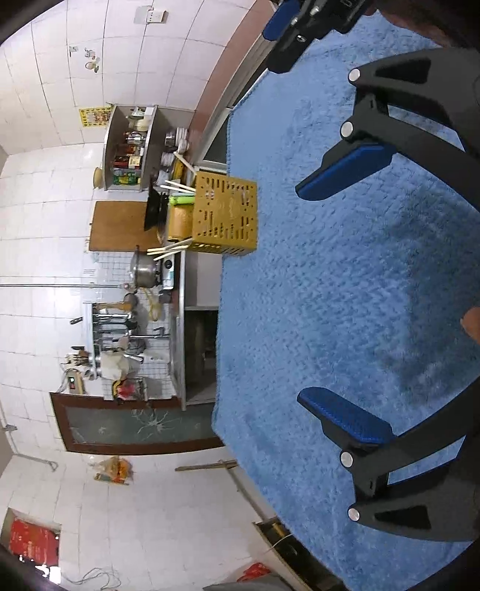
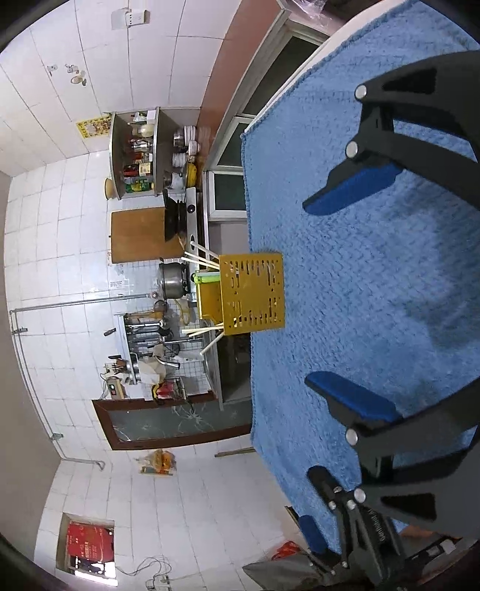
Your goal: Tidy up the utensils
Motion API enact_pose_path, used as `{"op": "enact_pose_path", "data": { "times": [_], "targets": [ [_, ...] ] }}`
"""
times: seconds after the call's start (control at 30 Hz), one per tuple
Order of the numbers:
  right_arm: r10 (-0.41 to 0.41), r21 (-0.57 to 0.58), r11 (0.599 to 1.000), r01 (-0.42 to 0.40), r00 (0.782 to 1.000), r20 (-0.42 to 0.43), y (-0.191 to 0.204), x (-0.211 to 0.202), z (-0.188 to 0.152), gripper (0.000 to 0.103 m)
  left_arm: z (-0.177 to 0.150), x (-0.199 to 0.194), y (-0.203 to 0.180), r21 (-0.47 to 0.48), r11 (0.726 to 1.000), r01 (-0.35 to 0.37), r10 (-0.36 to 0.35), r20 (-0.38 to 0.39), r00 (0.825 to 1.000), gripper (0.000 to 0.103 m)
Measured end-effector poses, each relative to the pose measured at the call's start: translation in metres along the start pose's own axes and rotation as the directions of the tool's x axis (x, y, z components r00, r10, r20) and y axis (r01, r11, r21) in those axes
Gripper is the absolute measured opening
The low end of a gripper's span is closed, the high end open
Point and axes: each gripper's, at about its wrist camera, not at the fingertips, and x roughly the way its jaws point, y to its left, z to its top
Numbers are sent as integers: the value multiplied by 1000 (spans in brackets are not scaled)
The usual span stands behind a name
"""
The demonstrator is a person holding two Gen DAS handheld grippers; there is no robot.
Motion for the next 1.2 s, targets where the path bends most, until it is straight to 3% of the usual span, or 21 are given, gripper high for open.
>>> {"op": "enact_pose_path", "data": {
  "times": [0.1, 0.33, 0.53, 0.7, 0.93, 1.2],
  "targets": [
    [-4, -18, 1000, 4, 999, 35, 4, 4, 0, 99, -5, 7, 1, 13, 1000, -15, 16, -12, 1000, 98],
    [-16, -42, 999, 16, 1000, 0, 10, 19, -17, 99, -23, 15, -17, 129, 990, -55, 58, -16, 998, 98],
    [-31, -55, 998, 29, 999, -37, 10, 25, -29, 99, -22, 17, -6, 78, 994, -78, 79, -17, 997, 98],
    [-40, -64, 997, 39, 999, -17, 12, 19, -32, 99, -20, 15, -2, 57, 994, -92, 91, 23, 996, 98],
    [-40, -28, 999, 40, 999, -19, 5, 18, -34, 99, -20, 25, 7, 18, 999, -34, 35, -41, 999, 98],
    [-38, -9, 999, 37, 999, -29, -1, 21, -33, 99, -22, 24, 6, 21, 999, -27, 28, -32, 999, 98]
  ]
}}
